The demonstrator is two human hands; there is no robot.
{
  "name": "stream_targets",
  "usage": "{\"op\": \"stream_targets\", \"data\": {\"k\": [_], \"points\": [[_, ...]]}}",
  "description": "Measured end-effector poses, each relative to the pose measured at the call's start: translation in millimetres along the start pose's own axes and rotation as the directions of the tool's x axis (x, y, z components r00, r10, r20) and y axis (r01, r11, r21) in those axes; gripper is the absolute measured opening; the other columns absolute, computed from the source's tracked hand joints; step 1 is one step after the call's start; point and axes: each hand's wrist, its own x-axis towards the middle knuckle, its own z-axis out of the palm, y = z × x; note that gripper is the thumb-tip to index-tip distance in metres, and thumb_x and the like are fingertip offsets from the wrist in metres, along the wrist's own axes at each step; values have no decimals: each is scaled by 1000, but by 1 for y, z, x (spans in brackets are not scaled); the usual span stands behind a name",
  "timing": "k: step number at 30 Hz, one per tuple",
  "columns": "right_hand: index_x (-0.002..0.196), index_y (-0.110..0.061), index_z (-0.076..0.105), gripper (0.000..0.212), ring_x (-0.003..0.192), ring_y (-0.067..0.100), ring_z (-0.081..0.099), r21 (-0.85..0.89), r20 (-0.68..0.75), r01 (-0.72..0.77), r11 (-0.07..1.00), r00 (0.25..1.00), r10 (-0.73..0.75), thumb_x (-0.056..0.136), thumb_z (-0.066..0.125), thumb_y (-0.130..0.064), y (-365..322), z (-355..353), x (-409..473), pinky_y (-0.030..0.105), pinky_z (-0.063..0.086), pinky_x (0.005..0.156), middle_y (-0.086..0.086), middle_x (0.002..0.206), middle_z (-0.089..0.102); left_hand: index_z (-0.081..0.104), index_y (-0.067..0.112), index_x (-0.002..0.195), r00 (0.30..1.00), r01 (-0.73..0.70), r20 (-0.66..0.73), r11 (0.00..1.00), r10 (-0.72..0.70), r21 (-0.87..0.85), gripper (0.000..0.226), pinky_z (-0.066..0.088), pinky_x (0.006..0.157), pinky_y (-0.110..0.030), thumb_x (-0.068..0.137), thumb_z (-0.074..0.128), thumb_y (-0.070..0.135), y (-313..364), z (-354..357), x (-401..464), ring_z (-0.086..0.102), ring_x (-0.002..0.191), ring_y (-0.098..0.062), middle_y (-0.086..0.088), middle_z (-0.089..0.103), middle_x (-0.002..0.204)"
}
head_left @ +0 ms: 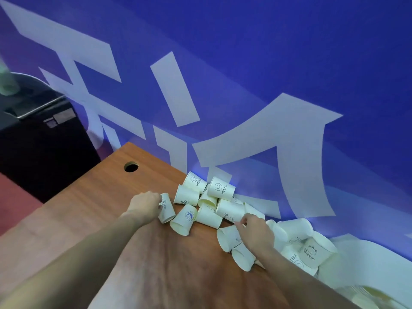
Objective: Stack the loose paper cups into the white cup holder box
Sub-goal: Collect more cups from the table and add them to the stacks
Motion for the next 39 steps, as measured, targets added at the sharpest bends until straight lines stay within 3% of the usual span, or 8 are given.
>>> {"op": "stream_targets", "data": {"k": [3,8,11,14,22,28,36,39], "points": [[101,-21,56,31,89,17,59,185,18,-131,974,991,130,91,56,-50,3,0,6,31,48,73,-6,89,58,59,16,113,996,82,34,992,-79,-96,31,44,75,-31,93,54,40,-6,-10,3,61,103,-27,-6,62,113],[87,-14,51,37,79,19,65,362,205,-366,857,928,310,88,59,-51,6,45,63,38,56,76,0,84,66,60,20,99,972,170,203,946,-116,-275,31,48,53,-24,85,63,48,-17,30,59,64,46,-15,3,66,85],[75,-7,60,32,48,18,52,581,301,-435,688,900,315,88,66,-35,2,42,63,28,43,51,6,64,63,60,21,91,975,175,193,925,-115,-336,26,47,50,-24,84,66,45,-18,28,52,64,45,-15,2,69,78],[66,-10,51,32,46,18,42,678,333,-438,590,899,285,86,70,-26,4,40,67,27,33,45,7,58,56,61,22,84,984,138,150,931,-92,-338,24,47,55,-26,85,65,45,-16,25,53,63,56,-14,3,68,77],[58,-13,55,32,51,16,43,696,242,-321,642,947,212,83,72,-23,2,28,44,28,39,51,3,54,56,61,25,73,995,85,81,957,-65,-277,21,46,56,-25,90,60,38,-16,8,36,61,57,-13,9,63,63],[51,-15,49,38,51,13,46,575,102,-157,803,987,121,79,72,-26,8,7,3,26,40,57,-1,48,52,73,28,90,999,-5,-44,987,-2,-159,20,42,62,-26,87,61,44,-8,-16,2,60,78,-17,8,67,87],[52,-22,39,43,52,13,39,360,-51,10,933,999,9,80,70,-34,26,-24,-59,29,33,51,-7,51,39,74,27,97,984,-164,-83,984,159,-61,25,46,70,-27,89,58,46,40,-40,-57,64,88,-20,4,69,95],[60,-28,50,30,62,12,50,208,-92,69,976,994,-51,84,64,-40,37,-37,-81,27,33,50,-8,60,49,73,29,102,968,-240,-83,971,239,-12,26,48,75,-28,90,59,46,69,-45,-77,64,93,-20,2,68,103]]}}
